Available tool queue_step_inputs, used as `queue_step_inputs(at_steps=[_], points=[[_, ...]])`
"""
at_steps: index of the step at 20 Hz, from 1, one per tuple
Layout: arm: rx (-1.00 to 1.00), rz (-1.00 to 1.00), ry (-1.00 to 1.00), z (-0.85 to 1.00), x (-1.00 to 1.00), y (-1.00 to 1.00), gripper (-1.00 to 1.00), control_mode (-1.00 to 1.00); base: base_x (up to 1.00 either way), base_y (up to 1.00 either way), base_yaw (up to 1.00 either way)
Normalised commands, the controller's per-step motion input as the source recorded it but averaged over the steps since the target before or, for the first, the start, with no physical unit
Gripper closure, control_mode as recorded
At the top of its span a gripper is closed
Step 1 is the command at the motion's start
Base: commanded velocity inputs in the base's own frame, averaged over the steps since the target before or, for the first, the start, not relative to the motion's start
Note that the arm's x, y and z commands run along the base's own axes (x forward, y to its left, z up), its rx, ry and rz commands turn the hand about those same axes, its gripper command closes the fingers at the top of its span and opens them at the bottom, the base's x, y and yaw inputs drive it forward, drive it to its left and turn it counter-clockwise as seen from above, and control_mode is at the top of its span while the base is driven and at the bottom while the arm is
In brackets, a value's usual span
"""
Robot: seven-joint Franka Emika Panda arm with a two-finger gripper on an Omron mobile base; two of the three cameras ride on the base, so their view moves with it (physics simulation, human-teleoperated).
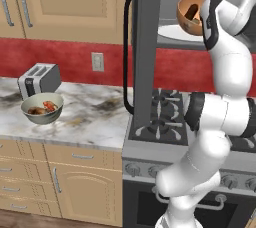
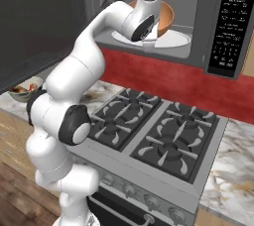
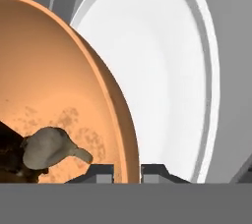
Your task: Place the bowl containing the sweet potato and garlic in the microwave. Close the microwave door and press the start button to microwave the meal.
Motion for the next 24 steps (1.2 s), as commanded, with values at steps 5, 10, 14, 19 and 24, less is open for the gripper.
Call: queue_step_inputs(at_steps=[5, 10, 14, 19, 24], points=[[0.00, 0.00, 0.00, 0.00, 0.31, 0.00, -1.00, -1.00, 0.00, 0.00, 0.00], [0.00, 0.00, 0.00, 0.00, 0.22, 0.00, -1.00, -1.00, 0.00, 0.00, 0.00], [0.00, 0.00, -0.12, 0.00, 0.10, 0.00, -1.00, -1.00, 0.00, 0.00, 0.00], [0.00, 0.00, -0.22, 0.00, 0.00, 0.00, -1.00, -1.00, 0.00, 0.00, 0.00], [-0.01, 0.00, -0.27, 0.00, 0.00, 0.00, -1.00, -1.00, 0.00, 0.00, 0.00]])
